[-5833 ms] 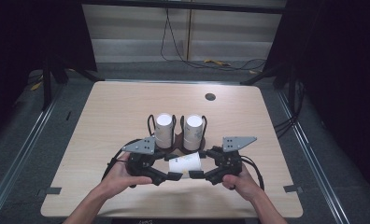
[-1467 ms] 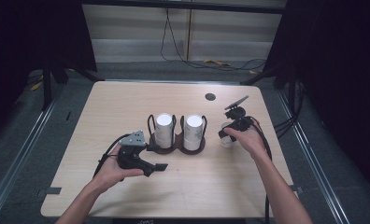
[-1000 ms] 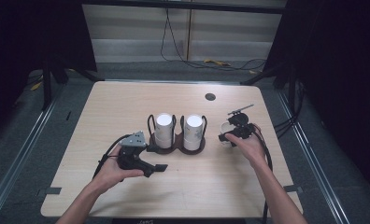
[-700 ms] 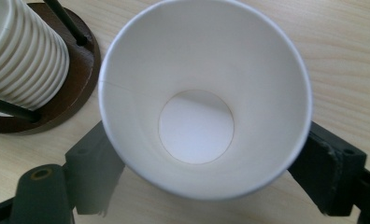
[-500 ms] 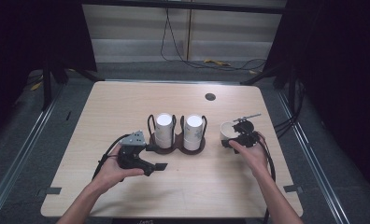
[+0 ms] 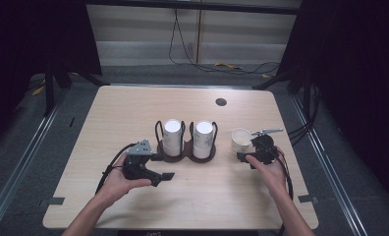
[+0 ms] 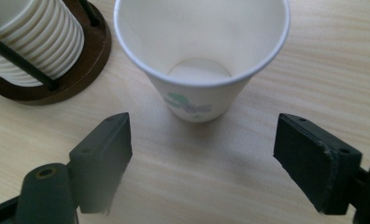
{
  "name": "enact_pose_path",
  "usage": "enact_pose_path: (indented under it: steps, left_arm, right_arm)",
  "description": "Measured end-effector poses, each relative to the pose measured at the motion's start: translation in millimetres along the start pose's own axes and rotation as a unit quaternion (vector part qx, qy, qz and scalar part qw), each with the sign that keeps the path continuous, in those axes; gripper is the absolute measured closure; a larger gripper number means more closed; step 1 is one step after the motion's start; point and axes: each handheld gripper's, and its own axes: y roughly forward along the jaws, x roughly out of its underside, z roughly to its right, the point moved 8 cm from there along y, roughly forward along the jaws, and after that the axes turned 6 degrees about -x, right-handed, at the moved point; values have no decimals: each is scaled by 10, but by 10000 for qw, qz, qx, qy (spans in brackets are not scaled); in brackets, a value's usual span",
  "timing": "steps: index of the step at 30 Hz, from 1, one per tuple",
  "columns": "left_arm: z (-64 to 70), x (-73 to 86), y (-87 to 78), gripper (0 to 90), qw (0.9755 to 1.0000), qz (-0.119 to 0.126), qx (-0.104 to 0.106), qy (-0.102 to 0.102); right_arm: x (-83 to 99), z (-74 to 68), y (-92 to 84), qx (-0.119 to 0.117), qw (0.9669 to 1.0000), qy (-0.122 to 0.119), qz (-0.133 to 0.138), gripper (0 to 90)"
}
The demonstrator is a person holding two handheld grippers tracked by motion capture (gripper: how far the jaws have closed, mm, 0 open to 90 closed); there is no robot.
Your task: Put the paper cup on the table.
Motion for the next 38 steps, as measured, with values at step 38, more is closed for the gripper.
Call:
enact_pose_path:
  steps: [38]
  left_arm:
    - [-195,650,-207,226,9902,-133,-957,-1012]
  right_arm:
    - [694,-447,-290,-356,9942,-111,1007,197]
